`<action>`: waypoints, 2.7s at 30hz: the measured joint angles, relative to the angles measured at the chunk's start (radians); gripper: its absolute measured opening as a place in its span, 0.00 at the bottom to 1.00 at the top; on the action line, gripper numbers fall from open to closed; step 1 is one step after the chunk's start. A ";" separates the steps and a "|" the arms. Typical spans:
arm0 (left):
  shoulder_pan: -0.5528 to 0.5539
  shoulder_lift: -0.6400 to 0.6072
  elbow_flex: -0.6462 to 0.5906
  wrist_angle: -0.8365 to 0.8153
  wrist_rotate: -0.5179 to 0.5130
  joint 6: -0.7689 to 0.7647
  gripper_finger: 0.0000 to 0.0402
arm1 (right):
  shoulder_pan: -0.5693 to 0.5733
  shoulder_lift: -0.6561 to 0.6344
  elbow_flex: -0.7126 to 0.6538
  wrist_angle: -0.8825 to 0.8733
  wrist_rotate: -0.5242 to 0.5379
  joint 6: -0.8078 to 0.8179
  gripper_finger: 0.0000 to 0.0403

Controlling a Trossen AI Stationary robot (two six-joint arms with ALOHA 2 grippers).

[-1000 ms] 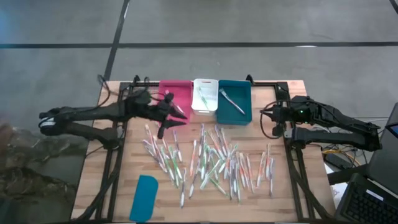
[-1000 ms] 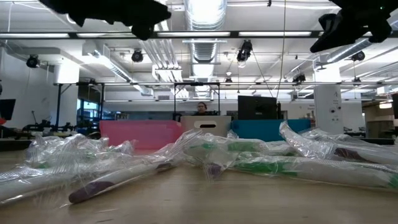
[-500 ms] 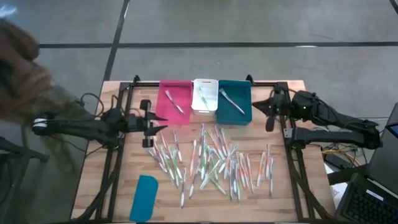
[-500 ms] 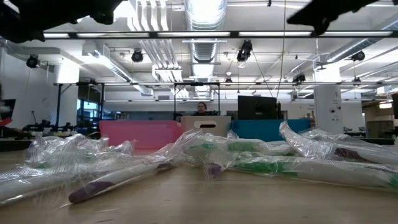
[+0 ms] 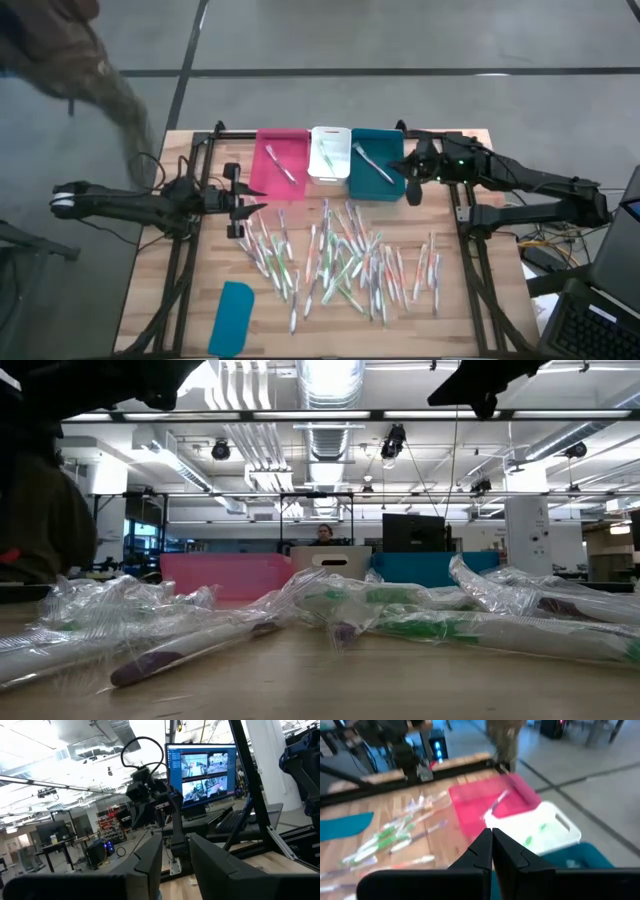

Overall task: Pick & Place Toothbrushes
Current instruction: Put the orange toothbrush into the blue bin

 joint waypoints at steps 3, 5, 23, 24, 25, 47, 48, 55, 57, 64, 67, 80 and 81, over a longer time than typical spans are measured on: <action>0.000 0.000 0.000 -0.003 0.001 -0.001 0.26 | 0.018 0.039 0.023 -0.070 0.005 0.035 0.02; 0.000 0.000 0.000 -0.004 0.001 -0.001 0.26 | 0.041 0.065 0.034 -0.102 0.009 0.096 0.02; 0.000 0.000 0.001 -0.039 0.002 -0.003 0.26 | 0.576 0.253 0.157 -0.619 0.187 0.779 0.02; 0.000 0.000 0.001 -0.045 0.002 -0.003 0.26 | 0.606 0.259 0.158 -0.644 0.197 0.836 0.02; 0.000 0.001 0.001 -0.047 0.002 -0.003 0.26 | 0.635 0.263 0.158 -0.664 0.203 0.889 0.02; 0.000 0.001 0.001 -0.067 0.002 -0.003 0.26 | 0.866 0.460 0.121 -0.899 0.208 1.467 0.02; 0.000 0.001 0.001 -0.067 0.002 -0.003 0.26 | 0.866 0.473 0.121 -0.898 0.198 1.473 0.03; 0.000 0.001 0.001 -0.076 0.002 -0.003 0.26 | 0.866 0.536 0.115 -0.895 0.159 1.539 0.15; 0.000 0.001 0.001 -0.084 0.002 -0.003 0.26 | 0.866 0.548 0.111 -0.891 0.143 1.546 0.20; 0.000 0.001 0.001 -0.090 0.002 -0.003 0.26 | 0.866 0.562 0.056 -0.815 0.072 1.576 0.39; 0.000 0.001 0.001 -0.090 0.002 -0.003 0.26 | 0.866 0.562 0.021 -0.739 0.043 1.578 0.45; 0.000 0.001 0.001 -0.097 0.002 -0.003 0.26 | 0.870 0.563 -0.125 -0.493 -0.022 1.634 0.57; 0.000 0.001 0.001 -0.099 0.002 -0.003 0.26 | 0.870 0.563 -0.131 -0.489 -0.022 1.636 0.58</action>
